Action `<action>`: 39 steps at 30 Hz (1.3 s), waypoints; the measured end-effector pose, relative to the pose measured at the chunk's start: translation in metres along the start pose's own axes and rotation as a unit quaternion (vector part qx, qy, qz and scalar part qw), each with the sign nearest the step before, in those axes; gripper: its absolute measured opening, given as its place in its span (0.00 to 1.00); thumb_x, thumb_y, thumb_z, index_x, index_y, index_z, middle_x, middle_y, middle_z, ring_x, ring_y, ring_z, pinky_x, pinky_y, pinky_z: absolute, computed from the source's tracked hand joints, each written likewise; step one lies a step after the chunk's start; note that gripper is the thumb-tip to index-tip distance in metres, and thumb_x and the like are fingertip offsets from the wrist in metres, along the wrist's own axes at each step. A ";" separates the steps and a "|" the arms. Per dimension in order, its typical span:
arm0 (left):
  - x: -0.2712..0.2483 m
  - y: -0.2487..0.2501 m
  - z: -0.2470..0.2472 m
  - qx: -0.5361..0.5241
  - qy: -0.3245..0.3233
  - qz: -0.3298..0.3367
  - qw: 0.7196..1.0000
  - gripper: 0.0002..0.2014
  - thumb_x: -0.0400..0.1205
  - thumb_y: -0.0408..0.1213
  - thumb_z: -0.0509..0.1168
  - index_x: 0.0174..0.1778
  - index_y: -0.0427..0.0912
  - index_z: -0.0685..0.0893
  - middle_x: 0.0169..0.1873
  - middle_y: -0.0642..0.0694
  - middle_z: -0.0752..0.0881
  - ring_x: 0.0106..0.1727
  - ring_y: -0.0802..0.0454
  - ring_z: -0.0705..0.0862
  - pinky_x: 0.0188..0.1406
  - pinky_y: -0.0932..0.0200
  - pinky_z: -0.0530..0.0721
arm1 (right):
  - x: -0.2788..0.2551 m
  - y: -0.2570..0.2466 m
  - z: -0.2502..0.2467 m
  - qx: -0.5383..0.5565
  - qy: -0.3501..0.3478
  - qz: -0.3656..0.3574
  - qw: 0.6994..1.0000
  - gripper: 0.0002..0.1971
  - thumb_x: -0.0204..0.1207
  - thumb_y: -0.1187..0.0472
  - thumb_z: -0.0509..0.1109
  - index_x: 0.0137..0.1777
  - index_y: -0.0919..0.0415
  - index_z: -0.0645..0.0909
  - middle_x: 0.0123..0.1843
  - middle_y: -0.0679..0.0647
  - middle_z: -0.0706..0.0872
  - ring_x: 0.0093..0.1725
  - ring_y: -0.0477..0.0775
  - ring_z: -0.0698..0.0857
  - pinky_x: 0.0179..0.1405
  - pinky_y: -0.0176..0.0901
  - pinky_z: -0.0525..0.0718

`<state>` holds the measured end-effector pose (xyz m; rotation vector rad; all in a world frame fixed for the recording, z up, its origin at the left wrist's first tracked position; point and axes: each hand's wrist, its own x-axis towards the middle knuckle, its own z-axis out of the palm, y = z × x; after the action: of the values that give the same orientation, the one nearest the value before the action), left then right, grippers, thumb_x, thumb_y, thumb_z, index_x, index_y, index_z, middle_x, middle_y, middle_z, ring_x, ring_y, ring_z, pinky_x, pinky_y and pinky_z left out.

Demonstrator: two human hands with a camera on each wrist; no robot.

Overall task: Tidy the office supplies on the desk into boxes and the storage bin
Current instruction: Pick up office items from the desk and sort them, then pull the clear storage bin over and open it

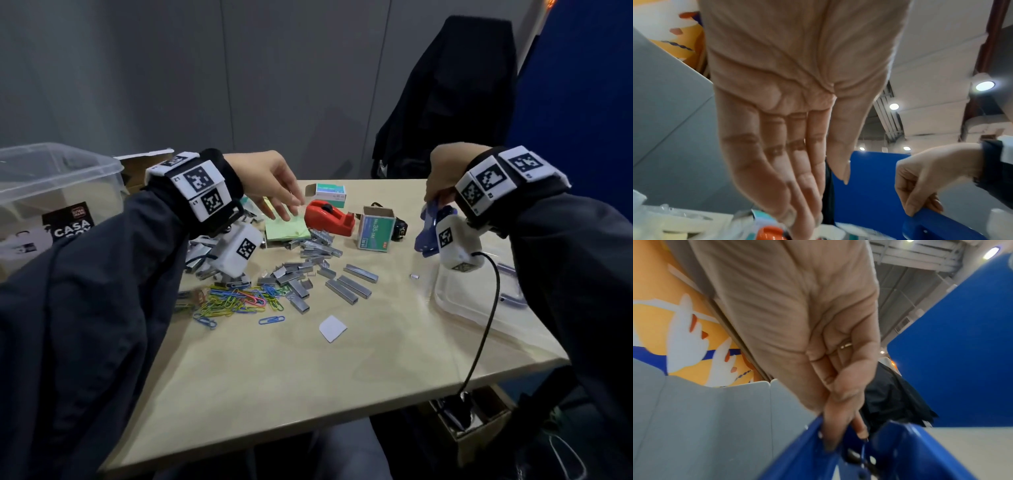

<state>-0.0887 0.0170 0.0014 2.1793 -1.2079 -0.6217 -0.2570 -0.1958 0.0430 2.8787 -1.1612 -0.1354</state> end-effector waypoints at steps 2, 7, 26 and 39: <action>-0.007 -0.003 -0.014 -0.014 0.020 -0.002 1.000 0.10 0.82 0.33 0.68 0.57 0.34 0.87 0.47 0.40 0.91 0.48 0.47 0.91 0.42 0.57 0.90 | -0.001 -0.002 -0.012 -0.007 0.052 -0.012 0.999 0.16 0.75 0.63 0.77 0.27 0.65 0.80 0.13 0.50 0.79 0.26 0.53 0.80 0.25 0.39 0.79; -0.026 -0.005 -0.038 -0.064 0.078 0.007 0.995 0.14 0.81 0.40 0.68 0.58 0.35 0.86 0.49 0.40 0.91 0.50 0.48 0.91 0.41 0.62 0.89 | 0.014 -0.020 -0.039 0.208 0.143 -0.092 0.963 0.11 0.69 0.65 0.81 0.45 0.74 0.87 0.39 0.62 0.90 0.35 0.55 0.91 0.47 0.55 0.92; -0.060 -0.018 -0.024 -0.299 0.176 0.042 0.937 0.25 0.69 0.36 0.77 0.61 0.31 0.84 0.51 0.33 0.90 0.46 0.40 0.91 0.44 0.58 0.90 | 0.004 -0.128 -0.005 0.650 0.005 -0.348 0.676 0.09 0.79 0.69 0.71 0.54 0.76 0.84 0.42 0.62 0.89 0.38 0.50 0.90 0.43 0.36 0.87; -0.071 -0.051 -0.043 -0.287 0.193 0.017 0.938 0.22 0.64 0.39 0.77 0.53 0.36 0.88 0.39 0.43 0.91 0.33 0.56 0.87 0.35 0.68 0.86 | 0.007 -0.149 0.003 0.550 -0.047 -0.352 0.756 0.18 0.78 0.54 0.75 0.66 0.56 0.83 0.60 0.53 0.89 0.62 0.47 0.87 0.53 0.44 0.89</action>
<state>-0.0651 0.1113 0.0071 1.6759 -0.7351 -0.4317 -0.1495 -0.0936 0.0299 4.2108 0.0961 0.6185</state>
